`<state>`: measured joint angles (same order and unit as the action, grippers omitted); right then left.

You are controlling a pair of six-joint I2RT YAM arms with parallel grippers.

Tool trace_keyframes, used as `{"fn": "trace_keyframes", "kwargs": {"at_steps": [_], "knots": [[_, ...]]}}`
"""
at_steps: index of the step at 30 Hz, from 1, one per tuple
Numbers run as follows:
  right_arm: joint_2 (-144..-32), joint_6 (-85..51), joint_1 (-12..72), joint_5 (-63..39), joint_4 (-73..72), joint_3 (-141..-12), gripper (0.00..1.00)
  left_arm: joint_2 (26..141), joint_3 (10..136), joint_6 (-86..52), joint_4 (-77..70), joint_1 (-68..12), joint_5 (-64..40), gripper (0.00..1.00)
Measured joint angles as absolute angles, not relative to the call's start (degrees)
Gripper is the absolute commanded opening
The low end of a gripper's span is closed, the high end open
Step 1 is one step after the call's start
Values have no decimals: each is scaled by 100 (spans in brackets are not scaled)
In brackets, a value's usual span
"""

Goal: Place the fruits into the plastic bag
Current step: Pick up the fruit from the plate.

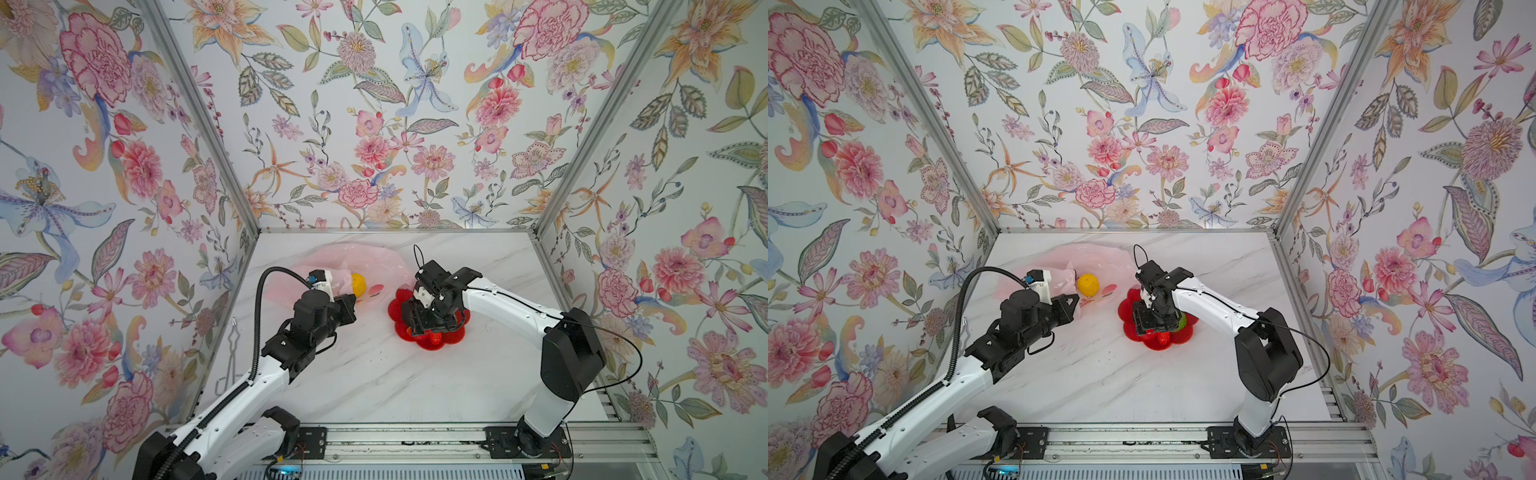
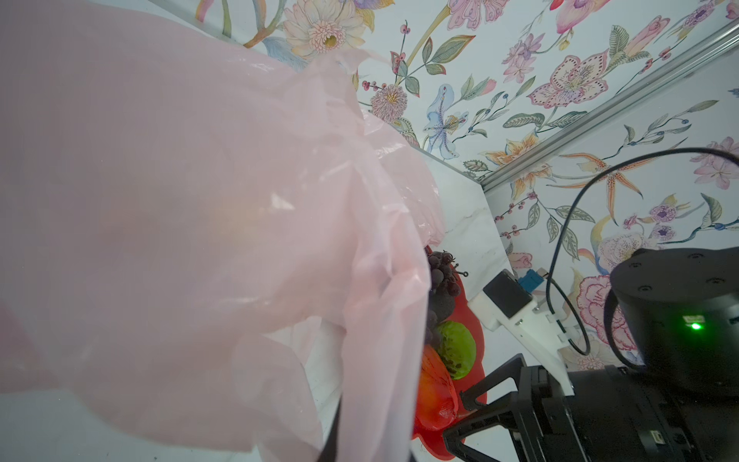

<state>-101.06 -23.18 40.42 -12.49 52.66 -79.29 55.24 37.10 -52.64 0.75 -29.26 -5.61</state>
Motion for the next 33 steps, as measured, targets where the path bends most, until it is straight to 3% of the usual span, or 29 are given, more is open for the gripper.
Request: {"fn": "trace_keyframes", "kwargs": {"at_steps": [12,23,33], "knots": [[-10361,-2309,4042,-1260,5135,-7929,58,5411,3710,-5321,80,-2926,-558,0],[-10453,-2359,4042,-1212,5072,-7900,28,5382,3682,-5325,82,-2926,-558,0],[-9867,-2554,3970,-1269,5054,-7623,25,5367,3671,-5323,91,-2926,-561,0]]}}
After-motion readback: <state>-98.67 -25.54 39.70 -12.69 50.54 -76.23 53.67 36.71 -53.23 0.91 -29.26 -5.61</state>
